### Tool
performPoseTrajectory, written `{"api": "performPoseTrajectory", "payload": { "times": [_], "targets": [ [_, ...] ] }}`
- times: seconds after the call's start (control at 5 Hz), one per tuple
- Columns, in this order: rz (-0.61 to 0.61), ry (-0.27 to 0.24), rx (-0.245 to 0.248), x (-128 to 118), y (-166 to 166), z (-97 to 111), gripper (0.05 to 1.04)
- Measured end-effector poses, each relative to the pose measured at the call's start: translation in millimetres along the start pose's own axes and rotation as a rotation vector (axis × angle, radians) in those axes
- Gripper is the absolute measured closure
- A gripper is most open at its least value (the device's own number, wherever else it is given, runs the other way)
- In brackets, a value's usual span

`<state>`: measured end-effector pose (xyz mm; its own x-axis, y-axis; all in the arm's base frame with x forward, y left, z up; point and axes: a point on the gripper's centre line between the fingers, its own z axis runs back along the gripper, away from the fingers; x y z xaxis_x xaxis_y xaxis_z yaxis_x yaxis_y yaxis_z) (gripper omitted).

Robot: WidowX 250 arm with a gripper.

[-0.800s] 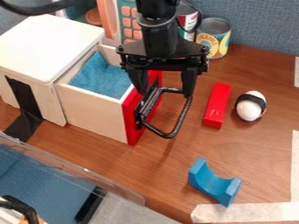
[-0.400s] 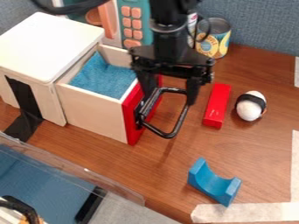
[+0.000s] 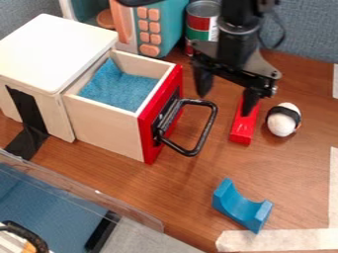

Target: Put the white object in the drawer

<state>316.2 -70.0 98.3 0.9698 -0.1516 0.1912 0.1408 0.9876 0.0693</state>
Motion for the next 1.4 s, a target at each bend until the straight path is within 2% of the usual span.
{"api": "performPoseTrajectory", "payload": {
  "times": [0.4, 0.6, 1.0, 1.4],
  "targets": [
    [-0.118, 0.000, -0.076, 32.4, -39.8, -26.5, 0.083],
    [-0.115, -0.013, -0.077, 44.9, -48.8, -30.0, 0.083],
    [-0.116, 0.024, -0.053, 46.0, -49.3, -60.4, 0.083],
    [-0.111, 0.022, -0.059, 54.8, -53.3, -74.4, 0.083]
  ]
}}
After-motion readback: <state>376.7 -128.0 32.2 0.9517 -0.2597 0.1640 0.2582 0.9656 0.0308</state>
